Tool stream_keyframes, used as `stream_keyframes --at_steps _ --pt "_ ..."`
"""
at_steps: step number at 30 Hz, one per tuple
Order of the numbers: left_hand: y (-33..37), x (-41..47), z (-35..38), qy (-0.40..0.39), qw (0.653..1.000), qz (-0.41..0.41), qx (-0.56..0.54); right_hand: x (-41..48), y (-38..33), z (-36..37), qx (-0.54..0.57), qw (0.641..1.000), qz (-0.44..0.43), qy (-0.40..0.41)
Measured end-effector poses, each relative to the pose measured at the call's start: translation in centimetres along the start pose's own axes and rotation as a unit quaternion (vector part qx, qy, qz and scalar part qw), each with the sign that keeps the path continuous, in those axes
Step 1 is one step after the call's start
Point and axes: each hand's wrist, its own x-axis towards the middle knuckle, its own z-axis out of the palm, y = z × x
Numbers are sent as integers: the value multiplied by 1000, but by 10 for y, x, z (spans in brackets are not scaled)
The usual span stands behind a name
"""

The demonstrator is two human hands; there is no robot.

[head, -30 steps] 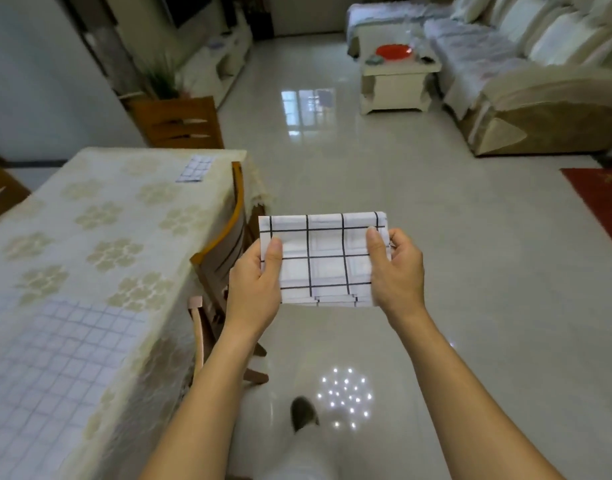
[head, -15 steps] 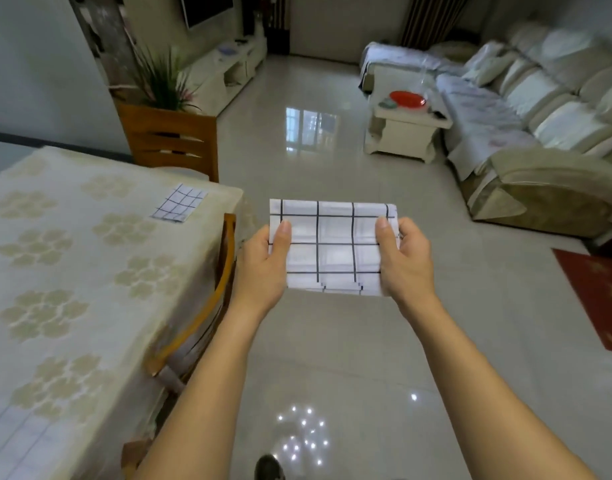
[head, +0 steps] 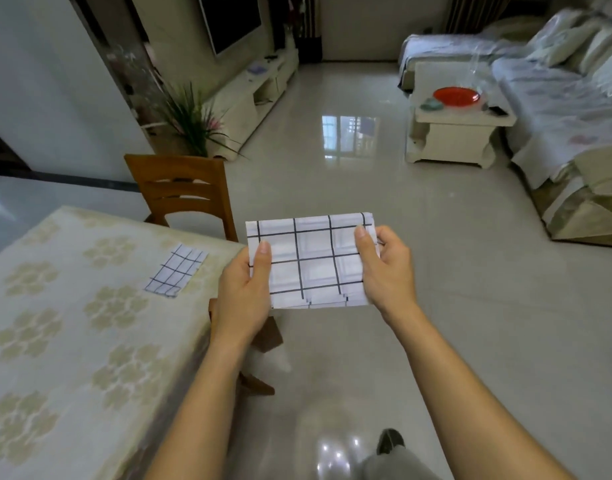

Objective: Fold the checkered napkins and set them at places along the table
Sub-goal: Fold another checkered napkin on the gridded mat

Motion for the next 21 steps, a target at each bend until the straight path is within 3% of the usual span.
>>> stream_keyframes --at_steps 10,21 --pt "24 126 70 124 991 -27 -32 180 6 23 11 994 -24 -103" --pt "-9 333 110 134 989 -24 -56 369 27 101 -41 993 -35 -103"
